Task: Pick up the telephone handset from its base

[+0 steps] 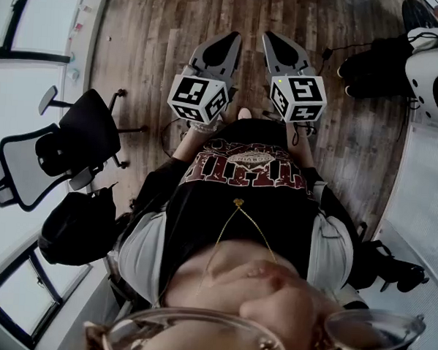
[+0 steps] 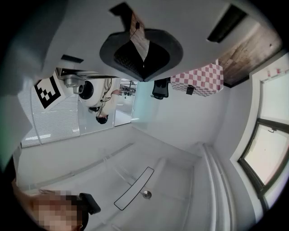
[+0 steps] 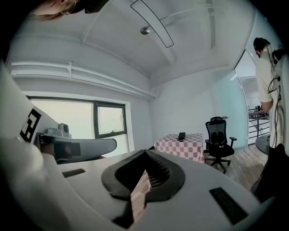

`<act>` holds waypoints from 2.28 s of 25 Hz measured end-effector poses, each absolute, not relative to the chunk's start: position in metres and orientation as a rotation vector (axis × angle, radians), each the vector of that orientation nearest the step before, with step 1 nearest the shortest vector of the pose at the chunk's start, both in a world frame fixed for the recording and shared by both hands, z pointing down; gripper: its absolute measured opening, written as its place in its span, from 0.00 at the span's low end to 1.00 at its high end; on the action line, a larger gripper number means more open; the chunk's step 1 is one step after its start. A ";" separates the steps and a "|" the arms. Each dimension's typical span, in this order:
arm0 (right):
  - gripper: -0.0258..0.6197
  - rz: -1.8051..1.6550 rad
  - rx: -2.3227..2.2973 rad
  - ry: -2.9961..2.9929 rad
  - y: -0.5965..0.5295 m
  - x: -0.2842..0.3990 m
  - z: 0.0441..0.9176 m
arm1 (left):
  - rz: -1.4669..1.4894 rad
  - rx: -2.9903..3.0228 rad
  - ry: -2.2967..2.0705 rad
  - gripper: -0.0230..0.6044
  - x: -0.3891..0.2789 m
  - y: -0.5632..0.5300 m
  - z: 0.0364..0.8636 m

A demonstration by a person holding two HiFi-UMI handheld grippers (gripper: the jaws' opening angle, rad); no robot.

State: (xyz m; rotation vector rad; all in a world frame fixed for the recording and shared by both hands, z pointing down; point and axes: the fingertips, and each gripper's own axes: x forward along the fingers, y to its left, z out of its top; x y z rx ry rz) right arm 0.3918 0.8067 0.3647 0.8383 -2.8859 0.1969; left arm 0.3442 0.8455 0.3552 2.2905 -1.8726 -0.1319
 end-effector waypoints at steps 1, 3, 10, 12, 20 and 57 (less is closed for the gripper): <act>0.07 0.201 0.835 -2.893 0.806 0.393 0.365 | -0.132 2.289 -1.873 0.05 0.345 0.844 0.356; 0.07 0.211 0.830 -2.904 0.804 0.394 0.365 | -0.130 2.285 -1.875 0.05 0.346 0.843 0.358; 0.07 0.223 0.799 -2.909 0.791 0.397 0.370 | -0.132 2.263 -1.892 0.05 0.349 0.830 0.363; 0.07 0.222 0.787 -2.913 0.787 0.396 0.372 | -0.132 2.257 -1.894 0.05 0.347 0.826 0.365; 0.07 0.258 0.770 -2.912 0.764 0.387 0.378 | -0.125 2.242 -1.893 0.05 0.336 0.804 0.371; 0.07 0.323 0.901 -2.857 0.605 0.244 0.389 | -0.091 2.334 -1.724 0.05 0.196 0.630 0.377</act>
